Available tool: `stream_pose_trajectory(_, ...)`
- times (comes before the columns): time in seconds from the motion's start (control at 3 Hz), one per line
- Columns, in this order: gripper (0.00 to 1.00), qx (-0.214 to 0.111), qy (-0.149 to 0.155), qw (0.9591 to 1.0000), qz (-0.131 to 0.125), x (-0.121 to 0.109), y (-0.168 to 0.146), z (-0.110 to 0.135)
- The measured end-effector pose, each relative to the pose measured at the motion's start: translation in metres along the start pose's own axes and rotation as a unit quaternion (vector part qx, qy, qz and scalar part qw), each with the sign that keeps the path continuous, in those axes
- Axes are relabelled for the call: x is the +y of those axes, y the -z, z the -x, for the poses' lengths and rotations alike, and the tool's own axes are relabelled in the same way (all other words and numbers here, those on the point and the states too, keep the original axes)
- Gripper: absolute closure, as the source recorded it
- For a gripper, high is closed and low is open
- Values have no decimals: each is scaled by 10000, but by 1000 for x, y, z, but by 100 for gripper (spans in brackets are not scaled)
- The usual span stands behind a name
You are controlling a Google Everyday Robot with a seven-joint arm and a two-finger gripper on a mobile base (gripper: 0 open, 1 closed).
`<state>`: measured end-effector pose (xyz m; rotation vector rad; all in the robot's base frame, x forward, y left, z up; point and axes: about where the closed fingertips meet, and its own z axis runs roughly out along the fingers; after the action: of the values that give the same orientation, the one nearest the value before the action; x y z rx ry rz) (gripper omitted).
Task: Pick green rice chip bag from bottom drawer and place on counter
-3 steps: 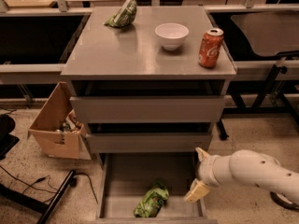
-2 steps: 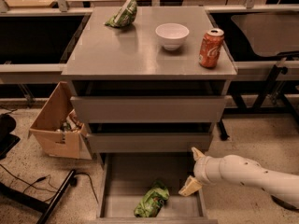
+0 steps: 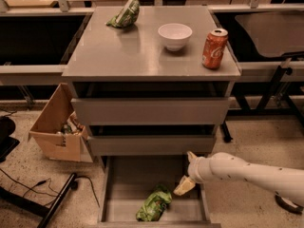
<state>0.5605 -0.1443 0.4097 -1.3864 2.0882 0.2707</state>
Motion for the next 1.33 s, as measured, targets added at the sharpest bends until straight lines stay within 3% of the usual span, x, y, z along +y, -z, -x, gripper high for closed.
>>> stream_pose_trajectory(0.33,0,0,-9,10000,29,1,-3,2)
stream_pose_trajectory(0.67,0,56,19,9995,325,16,-36,-2)
stream_pose_trajectory(1.0,0,113,218,9950,965,52,-125,-33)
stream_pose_trajectory(1.33,0,305,612,9892,1295,70,-183,-60)
